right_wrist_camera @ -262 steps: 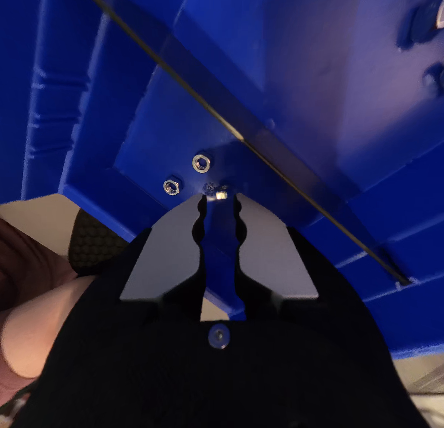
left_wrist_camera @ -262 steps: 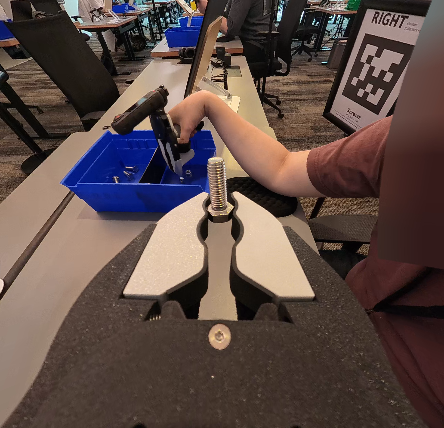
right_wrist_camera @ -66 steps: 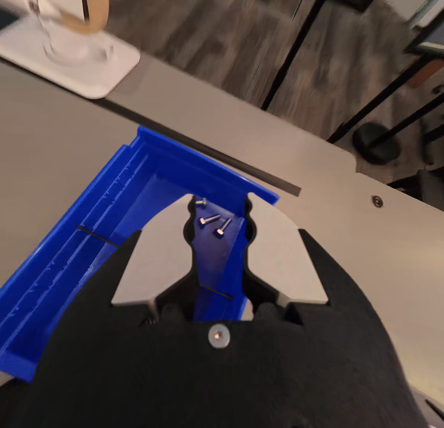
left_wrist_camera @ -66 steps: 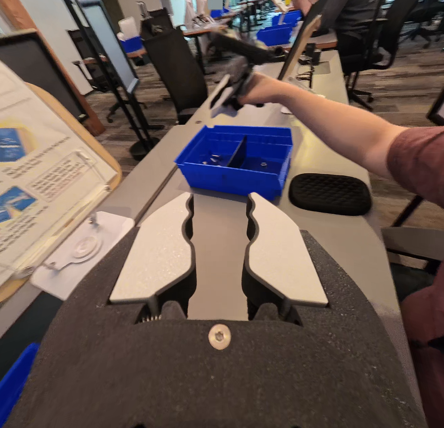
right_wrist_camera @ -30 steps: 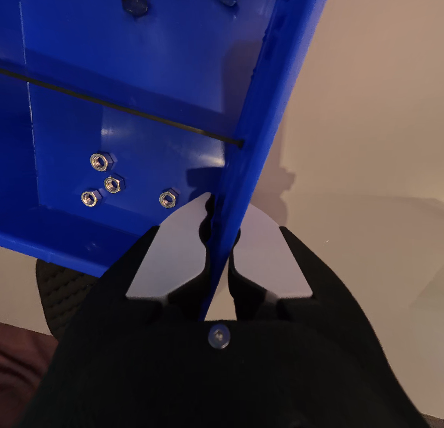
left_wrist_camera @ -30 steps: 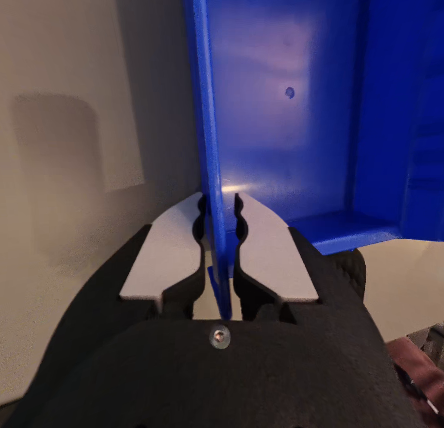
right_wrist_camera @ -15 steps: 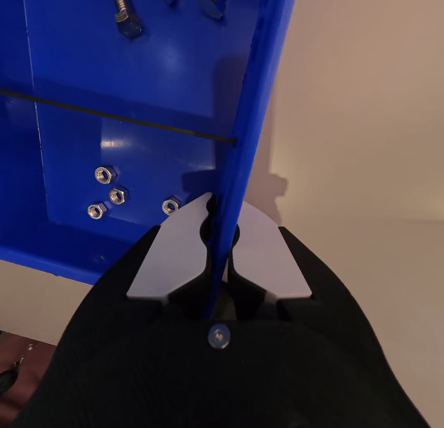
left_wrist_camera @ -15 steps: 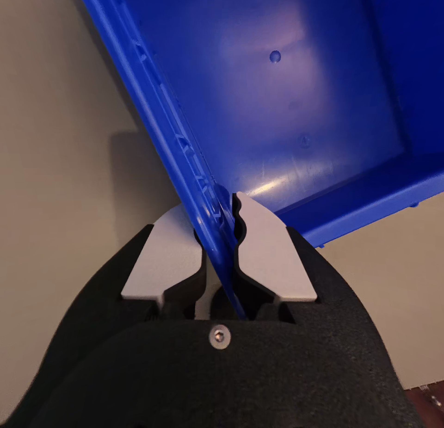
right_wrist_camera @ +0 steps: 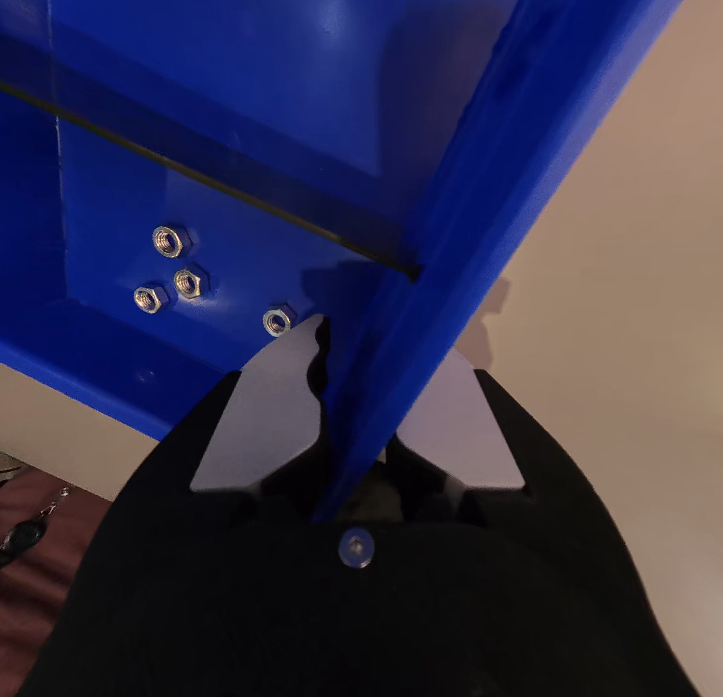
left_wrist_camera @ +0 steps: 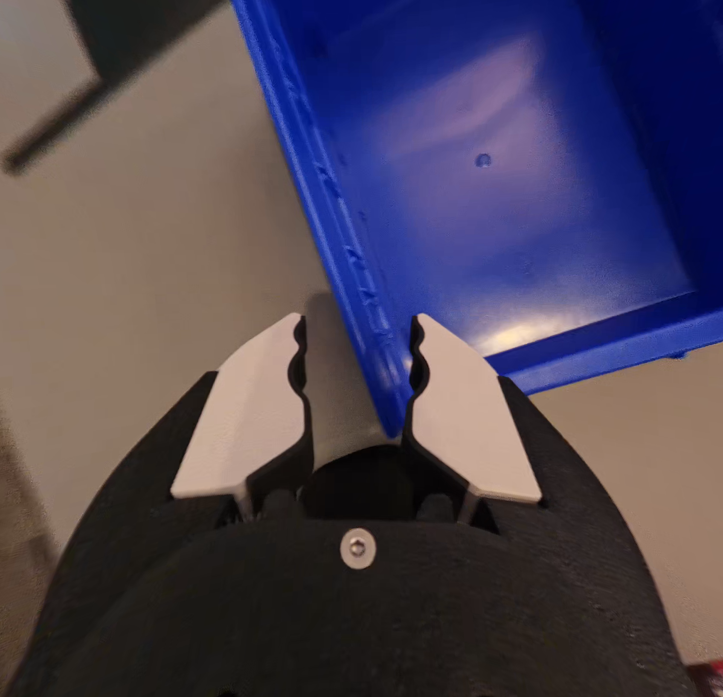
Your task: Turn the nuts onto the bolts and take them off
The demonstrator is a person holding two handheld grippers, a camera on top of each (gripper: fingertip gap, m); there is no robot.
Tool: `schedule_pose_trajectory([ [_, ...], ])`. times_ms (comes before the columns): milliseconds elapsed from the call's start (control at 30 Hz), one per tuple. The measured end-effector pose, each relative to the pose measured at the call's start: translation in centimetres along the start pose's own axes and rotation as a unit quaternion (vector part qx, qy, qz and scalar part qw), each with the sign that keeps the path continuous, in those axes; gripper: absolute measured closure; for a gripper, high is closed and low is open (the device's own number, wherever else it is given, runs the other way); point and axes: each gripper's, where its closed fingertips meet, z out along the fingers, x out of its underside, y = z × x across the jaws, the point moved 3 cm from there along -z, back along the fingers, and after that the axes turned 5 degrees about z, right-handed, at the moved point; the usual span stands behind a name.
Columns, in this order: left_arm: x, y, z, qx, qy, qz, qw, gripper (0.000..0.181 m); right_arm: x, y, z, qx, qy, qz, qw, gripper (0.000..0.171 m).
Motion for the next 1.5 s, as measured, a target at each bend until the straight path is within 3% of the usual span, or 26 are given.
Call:
schedule_pose_trajectory([
  [33, -0.3, 0.6, -1.3, -0.039, 0.0, 0.035, 0.999, 0.128, -0.2, 0.0, 0.0, -0.006, 0.0, -0.001, 1.0, 0.142],
  [167, -1.7, 2.8, -6.6, -0.223, -0.008, 0.181, 0.958, 0.14, -0.5, -0.2, 0.0, -0.016, 0.005, 0.004, 1.0, 0.15],
  [267, -2.0, 2.9, -9.4, -0.293, -0.025, 0.249, 0.923, 0.156, -0.6, -0.7, -0.2, 0.001, 0.012, 0.009, 1.0, 0.155],
  [400, -0.9, 2.6, -11.2, -0.282, -0.019, 0.26, 0.923, 0.159, -0.6, -1.9, -0.8, 0.026, 0.012, 0.011, 1.0, 0.164],
  [633, 2.4, 4.1, -12.9, -0.285, 0.0, 0.268, 0.92, 0.155, 0.3, -3.8, -2.3, 0.031, 0.033, 0.012, 0.999, 0.165],
  [767, 3.8, 6.5, -14.7, -0.337, 0.001, 0.277, 0.9, 0.155, 0.2, -5.1, -4.7, 0.075, 0.033, -0.007, 0.997, 0.165],
  [967, 6.6, 8.2, -16.1, -0.342, -0.008, 0.263, 0.902, 0.154, -0.8, -4.4, -9.9, 0.092, 0.018, -0.024, 0.995, 0.165],
  [1233, 10.3, 10.2, -16.9, -0.32, -0.026, 0.2, 0.926, 0.152, -5.8, 4.2, -16.8, 0.091, -0.026, -0.08, 0.992, 0.165],
  [1367, 11.6, 11.3, -17.7, -0.3, -0.063, 0.139, 0.942, 0.15, -9.2, 12.2, -16.2, 0.037, -0.045, -0.115, 0.992, 0.165],
  [1500, 12.7, 12.5, -18.7, -0.294, -0.083, 0.08, 0.949, 0.144, -12.3, 21.4, -13.2, -0.032, -0.054, -0.147, 0.987, 0.165],
])
